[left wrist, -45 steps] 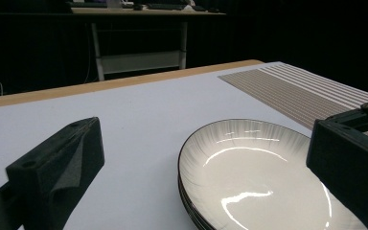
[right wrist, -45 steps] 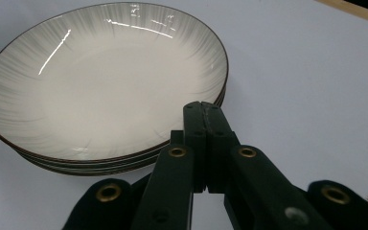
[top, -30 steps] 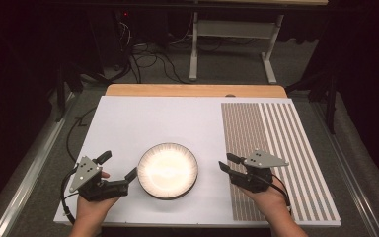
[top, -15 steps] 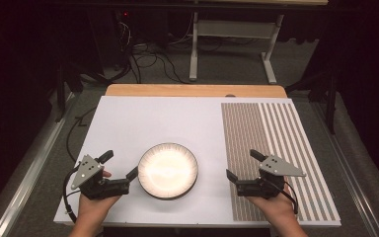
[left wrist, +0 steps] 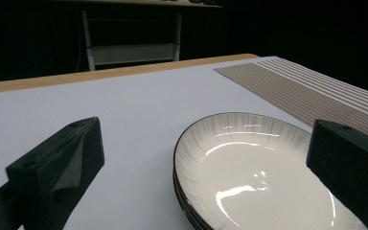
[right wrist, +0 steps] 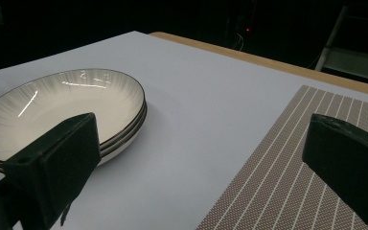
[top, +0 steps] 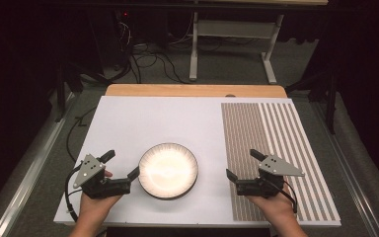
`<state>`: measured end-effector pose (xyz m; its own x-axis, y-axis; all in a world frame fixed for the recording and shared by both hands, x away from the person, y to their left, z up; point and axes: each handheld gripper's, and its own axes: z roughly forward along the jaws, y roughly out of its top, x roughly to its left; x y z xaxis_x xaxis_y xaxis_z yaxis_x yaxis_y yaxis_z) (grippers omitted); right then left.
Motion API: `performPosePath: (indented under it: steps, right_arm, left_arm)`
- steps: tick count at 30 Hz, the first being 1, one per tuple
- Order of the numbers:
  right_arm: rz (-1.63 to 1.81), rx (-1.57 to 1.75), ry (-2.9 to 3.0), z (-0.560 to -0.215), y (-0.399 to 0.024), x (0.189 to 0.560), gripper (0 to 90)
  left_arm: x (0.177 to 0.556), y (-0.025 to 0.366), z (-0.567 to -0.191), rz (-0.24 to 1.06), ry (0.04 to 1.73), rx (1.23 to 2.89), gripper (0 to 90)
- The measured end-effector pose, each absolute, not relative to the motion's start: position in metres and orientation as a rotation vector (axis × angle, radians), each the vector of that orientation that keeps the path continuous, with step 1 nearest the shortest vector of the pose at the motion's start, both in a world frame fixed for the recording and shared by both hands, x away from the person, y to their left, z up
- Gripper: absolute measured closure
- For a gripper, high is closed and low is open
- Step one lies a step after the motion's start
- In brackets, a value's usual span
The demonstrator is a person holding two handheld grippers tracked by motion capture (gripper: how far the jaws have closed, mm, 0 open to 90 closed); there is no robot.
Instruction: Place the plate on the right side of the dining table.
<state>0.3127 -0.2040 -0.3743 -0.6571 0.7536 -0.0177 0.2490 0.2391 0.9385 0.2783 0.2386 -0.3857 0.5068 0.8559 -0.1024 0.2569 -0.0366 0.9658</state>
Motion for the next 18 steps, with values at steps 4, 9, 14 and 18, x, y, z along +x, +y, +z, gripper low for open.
performPosePath:
  steps: [4,9,14,18]
  right_arm:
    - [1.416,0.907,2.049,-0.373,-0.2,0.314,1.1]
    - [1.409,0.879,2.069,-0.367,-0.19,0.313,14.7]
    - [1.415,0.875,2.094,-0.363,-0.178,0.319,26.3]
    - [1.401,0.871,2.12,-0.362,-0.166,0.325,35.3]
  left_arm:
    - [0.277,0.238,-0.385,0.64,0.976,1.575,0.2]
    - [0.277,0.236,-0.385,0.619,0.971,1.582,0.2]
    - [0.277,0.237,-0.383,0.628,0.97,1.579,0.2]
    - [0.276,0.238,-0.382,0.613,0.972,1.574,0.7]
